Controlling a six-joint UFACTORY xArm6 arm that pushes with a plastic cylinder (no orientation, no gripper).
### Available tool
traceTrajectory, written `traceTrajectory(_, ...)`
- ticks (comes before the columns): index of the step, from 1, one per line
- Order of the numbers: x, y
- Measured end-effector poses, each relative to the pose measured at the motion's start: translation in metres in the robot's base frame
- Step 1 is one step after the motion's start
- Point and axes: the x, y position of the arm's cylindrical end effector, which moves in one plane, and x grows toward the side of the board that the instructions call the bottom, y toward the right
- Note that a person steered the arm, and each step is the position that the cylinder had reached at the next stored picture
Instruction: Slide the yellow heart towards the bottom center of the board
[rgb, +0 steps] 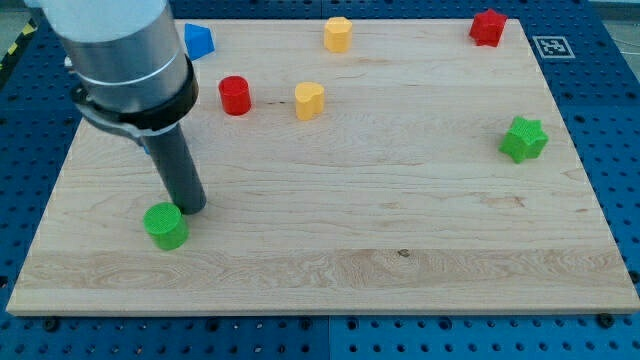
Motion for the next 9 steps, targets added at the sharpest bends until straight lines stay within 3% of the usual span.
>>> traceTrajectory(5,0.074,0.002)
traceTrajectory(9,0.070,-0.001)
